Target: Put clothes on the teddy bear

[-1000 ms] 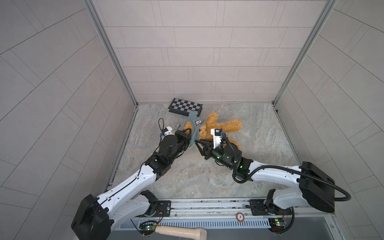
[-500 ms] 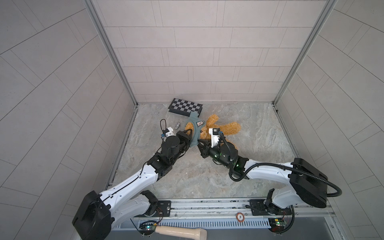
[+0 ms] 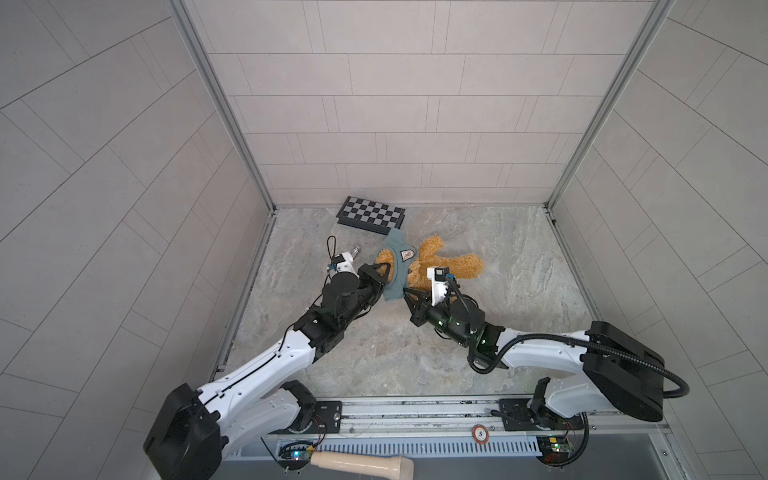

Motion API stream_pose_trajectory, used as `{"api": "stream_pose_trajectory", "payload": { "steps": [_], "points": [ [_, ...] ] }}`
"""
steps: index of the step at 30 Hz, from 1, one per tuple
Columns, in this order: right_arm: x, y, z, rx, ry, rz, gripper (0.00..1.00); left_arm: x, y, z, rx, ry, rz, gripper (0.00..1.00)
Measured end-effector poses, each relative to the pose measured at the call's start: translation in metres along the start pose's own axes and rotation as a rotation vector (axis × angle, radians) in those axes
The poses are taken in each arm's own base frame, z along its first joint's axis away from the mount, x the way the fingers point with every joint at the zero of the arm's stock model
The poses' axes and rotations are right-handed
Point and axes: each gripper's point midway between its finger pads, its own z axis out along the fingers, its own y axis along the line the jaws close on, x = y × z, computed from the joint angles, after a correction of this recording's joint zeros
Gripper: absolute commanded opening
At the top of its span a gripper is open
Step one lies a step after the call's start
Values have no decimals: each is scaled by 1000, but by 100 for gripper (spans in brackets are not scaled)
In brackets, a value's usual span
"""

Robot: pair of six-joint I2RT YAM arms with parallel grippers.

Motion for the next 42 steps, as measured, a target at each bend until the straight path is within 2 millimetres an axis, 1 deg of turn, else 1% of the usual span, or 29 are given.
{"api": "stream_pose_trajectory", "payload": {
  "steps": [1,3,6,9,13,17,19,20,21,23,25,26,28,30,31,33,36,39,42],
  "points": [
    [1,-3,-2,10,-1,-4,0,-1,-2,-2,4,-1,9,0],
    [6,-15,-7,46,8,-17,1,-4,-8,-8,20,-7,34,0],
    [6,-19,-11,57,11,-36,3,-5,-10,-15,24,-8,74,0],
    [1,-17,-15,56,2,-52,0,-6,-9,-17,16,-9,99,0],
    [0,-20,-17,78,3,-81,0,-5,-7,-17,11,3,110,0],
    [-2,-32,-18,115,1,-103,0,-2,-5,-19,5,34,137,0],
    [-6,-42,-19,132,-4,-107,0,0,0,-23,-16,56,175,0],
    [-7,-43,-20,131,-3,-111,0,0,3,-25,-26,64,196,0],
    [-7,-42,-21,120,0,-120,0,0,5,-29,-35,68,219,0],
    [-9,-30,-22,68,6,-145,0,-4,7,-36,-51,63,272,0],
    [-7,-11,-25,-3,14,-199,0,-10,3,-43,-58,51,330,0],
    [-3,-2,-26,-33,24,-225,0,-12,0,-45,-57,46,351,0],
    [6,23,-31,-103,57,-301,0,-16,-5,-48,-56,35,403,0],
    [9,43,-38,-158,59,-352,0,-18,-5,-47,-70,34,445,0],
    [8,49,-42,-176,46,-361,0,-18,-3,-47,-81,37,466,0],
    [3,49,-51,-188,2,-360,0,-17,3,-46,-106,49,499,0],
    [4,33,-60,-163,-33,-344,0,-13,13,-47,-140,82,538,0],
    [7,23,-62,-133,-35,-336,0,-8,18,-48,-152,113,556,0],
    [5,15,-58,-91,-43,-311,0,-7,14,-52,-128,122,555,0]
  ]
}}
